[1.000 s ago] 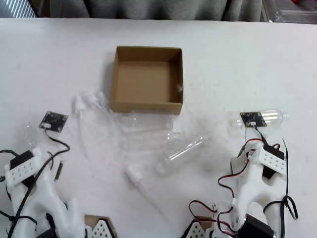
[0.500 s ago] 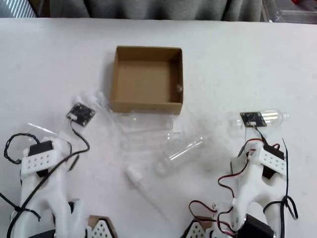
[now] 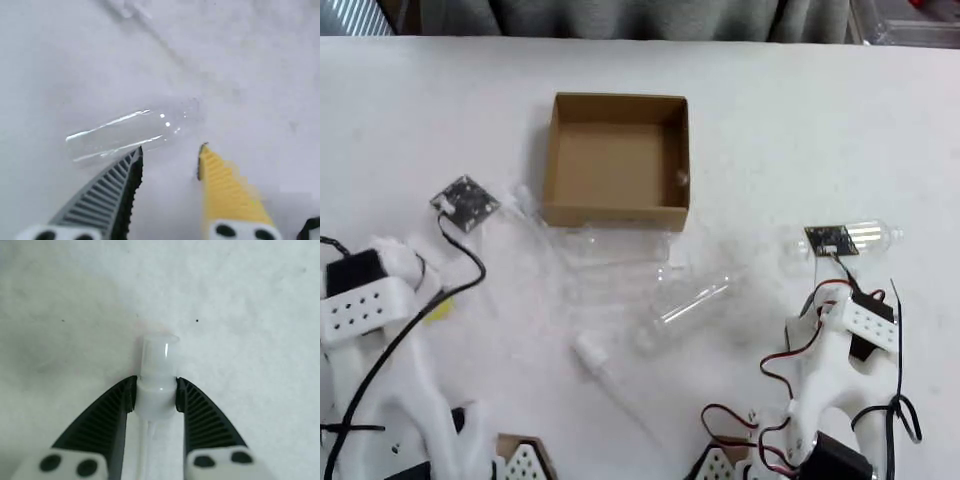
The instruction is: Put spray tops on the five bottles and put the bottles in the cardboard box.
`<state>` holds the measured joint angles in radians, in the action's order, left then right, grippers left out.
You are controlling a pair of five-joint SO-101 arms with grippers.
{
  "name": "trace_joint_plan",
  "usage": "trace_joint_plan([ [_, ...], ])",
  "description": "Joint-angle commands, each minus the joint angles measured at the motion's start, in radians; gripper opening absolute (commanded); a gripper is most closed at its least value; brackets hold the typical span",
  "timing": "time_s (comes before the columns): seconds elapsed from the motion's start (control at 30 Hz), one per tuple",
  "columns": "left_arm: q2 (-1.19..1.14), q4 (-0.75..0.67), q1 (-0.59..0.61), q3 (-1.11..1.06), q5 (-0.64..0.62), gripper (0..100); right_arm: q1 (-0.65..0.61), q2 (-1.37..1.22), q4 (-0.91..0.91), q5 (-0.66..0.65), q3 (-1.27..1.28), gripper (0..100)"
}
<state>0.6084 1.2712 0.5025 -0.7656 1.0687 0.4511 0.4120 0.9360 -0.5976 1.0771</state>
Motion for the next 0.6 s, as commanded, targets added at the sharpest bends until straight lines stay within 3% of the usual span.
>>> trace_joint_plan([
  [0.0,-0.001,0.025,0.047,0.075,0.155,26,-0.001,0.002,-0.027,-0.012,0.009,1.6],
  [0.27,-0.002,0.025,0.120,-0.014,0.592,26,-0.001,0.002,-0.027,-0.012,0.009,1.6],
  [0.57,-0.004,-0.005,0.140,-0.081,0.855,26,-0.002,0.002,-0.027,-0.012,0.009,1.6],
])
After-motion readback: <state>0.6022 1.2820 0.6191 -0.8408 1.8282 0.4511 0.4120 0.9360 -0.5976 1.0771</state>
